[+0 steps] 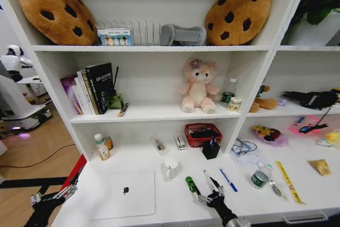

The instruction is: Organize the objects on the table.

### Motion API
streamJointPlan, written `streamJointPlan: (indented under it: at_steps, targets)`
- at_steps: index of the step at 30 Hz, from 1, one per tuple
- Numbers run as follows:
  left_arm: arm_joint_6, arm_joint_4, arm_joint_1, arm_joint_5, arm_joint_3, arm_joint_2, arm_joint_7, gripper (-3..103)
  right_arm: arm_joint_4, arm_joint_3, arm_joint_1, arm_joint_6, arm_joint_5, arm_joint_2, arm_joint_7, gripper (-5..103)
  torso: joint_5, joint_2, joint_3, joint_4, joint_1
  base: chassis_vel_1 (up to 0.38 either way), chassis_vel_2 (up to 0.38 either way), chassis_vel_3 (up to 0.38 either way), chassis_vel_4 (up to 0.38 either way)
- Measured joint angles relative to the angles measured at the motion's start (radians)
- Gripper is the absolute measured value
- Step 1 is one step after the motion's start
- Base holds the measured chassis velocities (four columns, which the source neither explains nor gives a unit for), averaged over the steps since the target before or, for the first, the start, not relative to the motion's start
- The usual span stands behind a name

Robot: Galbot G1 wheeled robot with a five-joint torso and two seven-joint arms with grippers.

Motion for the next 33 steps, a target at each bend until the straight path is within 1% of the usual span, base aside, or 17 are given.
streamJointPlan:
  at_steps: [2, 8, 16, 18, 19, 20, 21, 22, 23, 24, 25, 27, 28, 30, 31, 32, 33]
  targets:
    - [-0.001, 0.004, -0.001, 0.003, 0.01, -0.004, 0.0, 100, -0.005, -0.011, 0.008, -0.001, -0.003, -0.001, 0.0, 100, -0.0001, 0.0, 0.0, 0.0001, 0.0, 0.0, 0.0, 0.0, 0.0]
    - [-0.002, 0.028, -0.038, 0.062, 0.121, -0.062, -0.001, 100, -0.037, -0.073, 0.058, -0.017, -0.014, -0.01, 0.006, 100, -0.0001, 0.0, 0.0, -0.0001, 0.0, 0.0, 0.0, 0.0, 0.0]
    - [-0.02, 0.055, -0.044, 0.087, 0.159, -0.083, -0.001, 100, -0.066, -0.123, 0.111, -0.038, -0.019, -0.011, 0.023, 100, 0.0, 0.0, 0.0, 0.0001, 0.0, 0.0, 0.0, 0.0, 0.0]
    - [-0.023, 0.056, -0.043, 0.088, 0.159, -0.083, -0.001, 100, -0.072, -0.129, 0.114, -0.043, -0.019, -0.008, 0.026, 102, -0.0001, 0.0, 0.0, 0.0001, 0.0, 0.0, 0.0, 0.0, 0.0]
    - [-0.026, 0.056, -0.042, 0.089, 0.159, -0.082, -0.001, 100, -0.079, -0.133, 0.115, -0.045, -0.022, -0.006, 0.028, 98, -0.0001, 0.0, 0.0, 0.0001, 0.0, 0.0, 0.0, 0.0, 0.0]
    - [-0.026, 0.056, -0.042, 0.089, 0.159, -0.082, -0.001, 100, -0.079, -0.133, 0.115, -0.045, -0.022, -0.006, 0.028, 98, -0.0001, 0.0, 0.0, 0.0001, 0.0, 0.0, 0.0, 0.0, 0.0]
    - [-0.028, 0.056, -0.042, 0.09, 0.157, -0.08, -0.001, 100, -0.088, -0.136, 0.116, -0.046, -0.028, -0.004, 0.029, 88, 0.0, 0.0, 0.0, 0.0, 0.0, 0.0, 0.0, 0.0, 0.0]
    - [-0.03, 0.056, -0.042, 0.091, 0.157, -0.075, -0.001, 100, -0.093, -0.137, 0.117, -0.046, -0.032, -0.003, 0.03, 83, -0.0001, 0.0, 0.0, 0.0, 0.0, 0.0, 0.0, 0.0, 0.0]
    - [-0.03, 0.056, -0.042, 0.091, 0.157, -0.075, -0.001, 100, -0.093, -0.137, 0.117, -0.046, -0.032, -0.003, 0.03, 83, -0.0001, 0.0, 0.0, 0.0, 0.0, 0.0, 0.0, 0.0, 0.0]
    - [-0.031, 0.055, -0.044, 0.095, 0.157, -0.071, -0.001, 100, -0.096, -0.137, 0.118, -0.045, -0.037, -0.001, 0.031, 78, -0.0002, 0.0, 0.0, 0.0001, 0.0, 0.0, 0.0, 0.0, 0.0]
    - [-0.031, 0.055, -0.044, 0.095, 0.157, -0.071, -0.001, 100, -0.096, -0.137, 0.118, -0.045, -0.037, -0.001, 0.031, 78, -0.0002, 0.0, 0.0, 0.0001, 0.0, 0.0, 0.0, 0.0, 0.0]
    - [-0.032, 0.043, -0.05, 0.098, 0.157, -0.065, -0.002, 100, -0.095, -0.134, 0.114, -0.045, -0.042, 0.007, 0.033, 66, -0.0001, 0.0, 0.0, 0.0001, 0.0, 0.0, 0.0, 0.0, 0.0]
    - [-0.032, 0.043, -0.05, 0.098, 0.157, -0.065, -0.002, 100, -0.095, -0.134, 0.114, -0.045, -0.042, 0.007, 0.033, 66, -0.0001, 0.0, 0.0, 0.0001, 0.0, 0.0, 0.0, 0.0, 0.0]
    - [-0.033, 0.033, -0.052, 0.105, 0.158, -0.06, -0.002, 100, -0.089, -0.127, 0.107, -0.045, -0.045, 0.01, 0.036, 56, -0.0001, 0.0, 0.0, 0.0, 0.0, 0.0, 0.0, 0.0, 0.0]
    - [-0.033, 0.033, -0.052, 0.105, 0.158, -0.06, -0.002, 100, -0.089, -0.127, 0.107, -0.045, -0.045, 0.01, 0.036, 56, -0.0001, 0.0, 0.0, 0.0, 0.0, 0.0, 0.0, 0.0, 0.0]
    - [-0.034, 0.029, -0.052, 0.11, 0.16, -0.058, -0.002, 100, -0.086, -0.123, 0.104, -0.045, -0.045, 0.01, 0.036, 50, -0.0001, 0.0, 0.0, 0.0, 0.0, 0.0, 0.0, 0.0, 0.0]
    - [-0.034, 0.029, -0.052, 0.11, 0.16, -0.058, -0.002, 100, -0.086, -0.123, 0.104, -0.045, -0.045, 0.01, 0.036, 50, -0.0001, 0.0, 0.0, 0.0, 0.0, 0.0, 0.0, 0.0, 0.0]
